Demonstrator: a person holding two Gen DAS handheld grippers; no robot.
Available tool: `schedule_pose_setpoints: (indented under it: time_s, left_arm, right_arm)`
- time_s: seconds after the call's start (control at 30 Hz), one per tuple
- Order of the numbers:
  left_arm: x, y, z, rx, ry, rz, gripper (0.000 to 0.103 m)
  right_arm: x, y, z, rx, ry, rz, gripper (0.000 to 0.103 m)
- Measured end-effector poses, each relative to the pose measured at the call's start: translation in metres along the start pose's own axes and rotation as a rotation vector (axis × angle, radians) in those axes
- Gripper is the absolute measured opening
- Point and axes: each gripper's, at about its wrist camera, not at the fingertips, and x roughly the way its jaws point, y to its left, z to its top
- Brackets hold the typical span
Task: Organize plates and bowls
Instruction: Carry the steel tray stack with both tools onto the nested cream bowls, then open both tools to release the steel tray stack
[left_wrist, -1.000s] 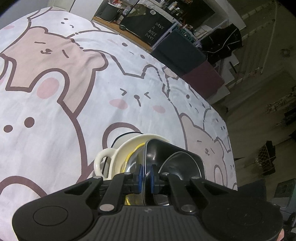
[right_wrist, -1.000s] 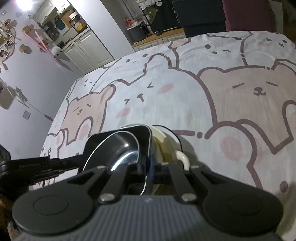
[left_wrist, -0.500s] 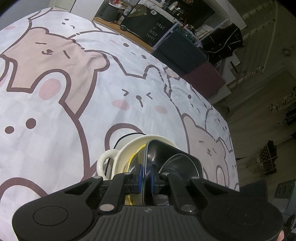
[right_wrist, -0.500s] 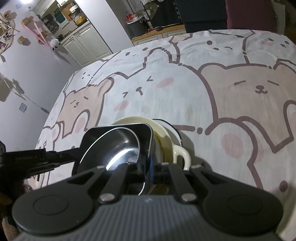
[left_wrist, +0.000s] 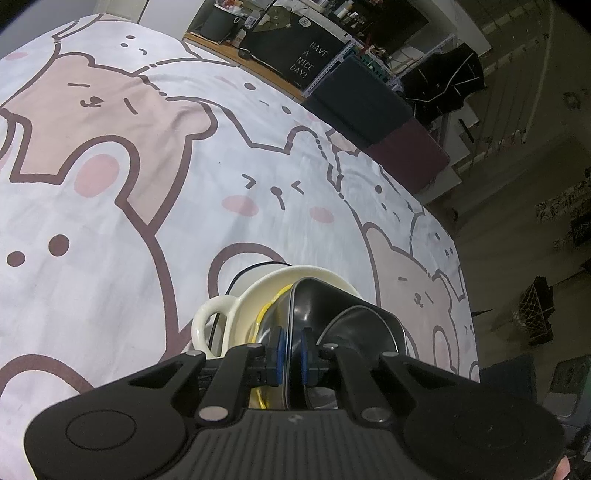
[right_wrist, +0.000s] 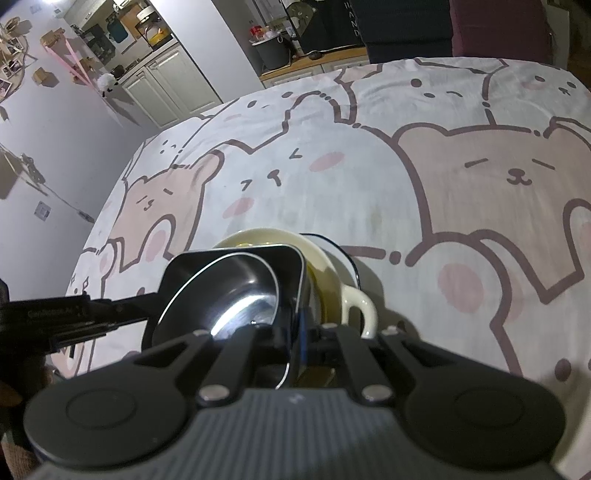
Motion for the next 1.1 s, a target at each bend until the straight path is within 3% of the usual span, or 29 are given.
schedule_pose_setpoints:
  time_s: [0.83,1.1]
  left_arm:
    - [-0.0008,-0.0001,0.0004,0.006,0.01,0.012,0.014]
    - [-0.0075,-0.0048,0.0004,0.028,-0.002,0.032,0.022]
  right_arm:
    - [-0.002,-0.004,0.0011,0.011,0.006,-0.002,0.012]
    - [-0.0061,-0.0035,0.0012,0.012,-0.007,0.004,0.012]
